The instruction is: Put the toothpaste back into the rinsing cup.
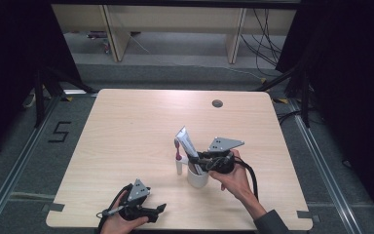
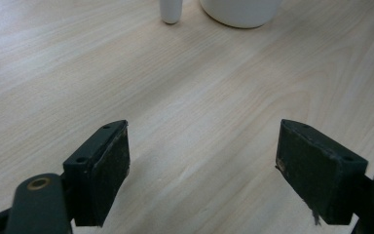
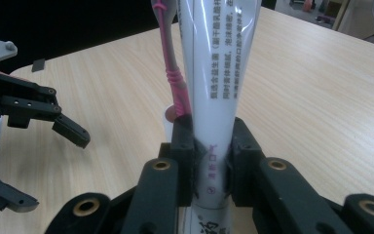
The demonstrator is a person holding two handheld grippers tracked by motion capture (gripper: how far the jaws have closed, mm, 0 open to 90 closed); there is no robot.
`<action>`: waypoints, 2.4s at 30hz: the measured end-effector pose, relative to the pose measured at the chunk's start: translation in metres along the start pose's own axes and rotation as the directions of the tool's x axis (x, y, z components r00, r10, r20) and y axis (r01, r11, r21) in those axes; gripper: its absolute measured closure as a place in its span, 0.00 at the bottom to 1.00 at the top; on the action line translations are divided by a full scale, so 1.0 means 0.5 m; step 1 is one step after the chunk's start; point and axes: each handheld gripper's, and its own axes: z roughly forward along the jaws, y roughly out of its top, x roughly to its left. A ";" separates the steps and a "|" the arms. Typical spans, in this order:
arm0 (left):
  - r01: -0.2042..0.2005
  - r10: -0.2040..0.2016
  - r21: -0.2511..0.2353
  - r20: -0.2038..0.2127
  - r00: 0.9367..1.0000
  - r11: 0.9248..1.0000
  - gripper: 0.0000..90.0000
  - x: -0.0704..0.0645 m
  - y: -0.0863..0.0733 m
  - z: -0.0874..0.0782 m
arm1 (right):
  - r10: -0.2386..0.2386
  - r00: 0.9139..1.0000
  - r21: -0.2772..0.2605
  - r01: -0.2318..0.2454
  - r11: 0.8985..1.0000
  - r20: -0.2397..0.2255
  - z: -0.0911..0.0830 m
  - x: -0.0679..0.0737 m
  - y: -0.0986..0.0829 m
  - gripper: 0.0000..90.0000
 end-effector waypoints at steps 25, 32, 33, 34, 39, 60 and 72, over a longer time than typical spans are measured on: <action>0.000 0.000 0.001 -0.001 1.000 1.000 0.22 0.000 0.000 0.000 | -0.002 1.000 0.069 0.001 0.998 0.012 -0.009 0.002 -0.033 0.85; 0.000 0.000 0.005 0.004 1.000 1.000 0.22 0.000 0.000 0.001 | 0.004 1.000 0.044 -0.005 0.999 0.012 -0.016 0.001 -0.030 0.79; 0.002 -0.002 0.003 0.005 1.000 1.000 0.22 0.000 0.000 0.001 | 0.013 1.000 0.049 -0.013 0.999 0.006 -0.019 0.002 -0.030 0.78; 0.003 -0.003 0.002 0.002 1.000 1.000 0.22 0.001 0.000 0.002 | 0.008 1.000 0.046 -0.009 0.999 0.017 -0.021 0.001 -0.030 0.77; -0.018 0.018 0.018 -0.005 1.000 1.000 0.22 0.004 0.001 -0.001 | 0.026 1.000 0.032 -0.026 0.999 0.004 -0.030 0.002 -0.026 0.71; -0.001 0.001 0.006 -0.004 1.000 1.000 0.22 0.003 0.001 -0.002 | 0.142 0.989 -0.050 -0.140 0.989 0.047 -0.127 -0.032 -0.020 0.45; -0.005 0.005 0.007 -0.005 1.000 1.000 0.22 0.003 0.001 -0.002 | 0.176 0.981 -0.055 -0.172 0.984 0.084 -0.153 -0.045 -0.032 0.42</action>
